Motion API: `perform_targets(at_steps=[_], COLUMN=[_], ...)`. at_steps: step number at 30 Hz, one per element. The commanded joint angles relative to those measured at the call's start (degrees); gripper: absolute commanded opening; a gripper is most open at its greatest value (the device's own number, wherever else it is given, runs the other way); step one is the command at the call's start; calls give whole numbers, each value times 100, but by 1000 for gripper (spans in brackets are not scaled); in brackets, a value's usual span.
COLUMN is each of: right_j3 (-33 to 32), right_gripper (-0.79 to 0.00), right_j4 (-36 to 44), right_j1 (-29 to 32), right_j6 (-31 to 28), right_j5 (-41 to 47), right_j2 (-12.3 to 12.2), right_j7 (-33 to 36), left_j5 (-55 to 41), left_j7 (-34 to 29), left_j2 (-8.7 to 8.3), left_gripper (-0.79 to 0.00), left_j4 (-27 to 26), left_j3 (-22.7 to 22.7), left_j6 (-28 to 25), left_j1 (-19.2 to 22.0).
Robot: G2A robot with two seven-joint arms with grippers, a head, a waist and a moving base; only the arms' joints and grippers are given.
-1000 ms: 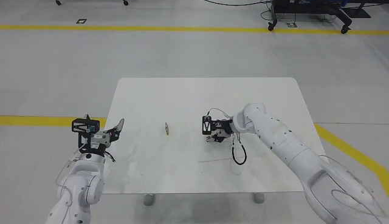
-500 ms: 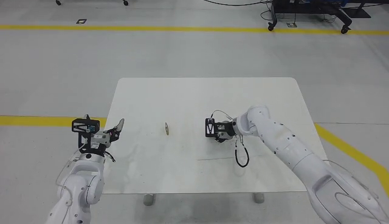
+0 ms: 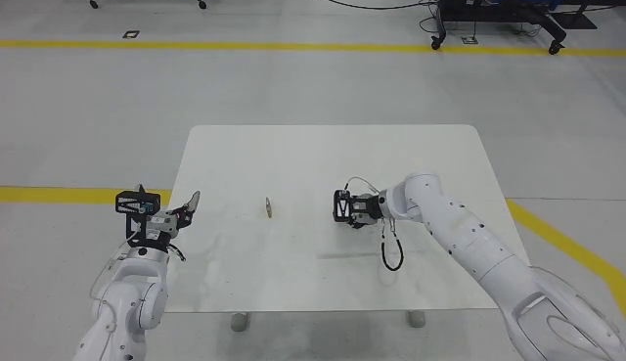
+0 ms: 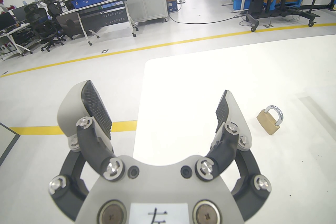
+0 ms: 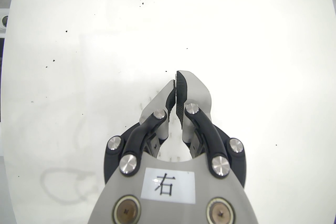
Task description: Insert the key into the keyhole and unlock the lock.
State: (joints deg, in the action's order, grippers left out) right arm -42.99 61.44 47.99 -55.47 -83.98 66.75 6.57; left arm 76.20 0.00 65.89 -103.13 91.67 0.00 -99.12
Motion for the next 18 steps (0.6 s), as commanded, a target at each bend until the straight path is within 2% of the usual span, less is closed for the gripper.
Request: perform_targets(at_steps=[1,13,18], right_j3=[-15,-17,-178], right_gripper=[-785,-785,-785], right_j4=[18,21,-20], right_j1=[9,28,173], right_j6=[-14,17,-37], right_j5=[13,23,-127], right_j2=[-5,-5,-94], right_j7=[-25,-35,-1053], left_j5=[0,0,0], left_j7=[0,0,0], left_j2=[0,0,0], left_gripper=[0,0,0], left_j4=[0,0,0], left_j3=[0,0,0], left_j6=[0,0,0], left_j1=[0,0,0])
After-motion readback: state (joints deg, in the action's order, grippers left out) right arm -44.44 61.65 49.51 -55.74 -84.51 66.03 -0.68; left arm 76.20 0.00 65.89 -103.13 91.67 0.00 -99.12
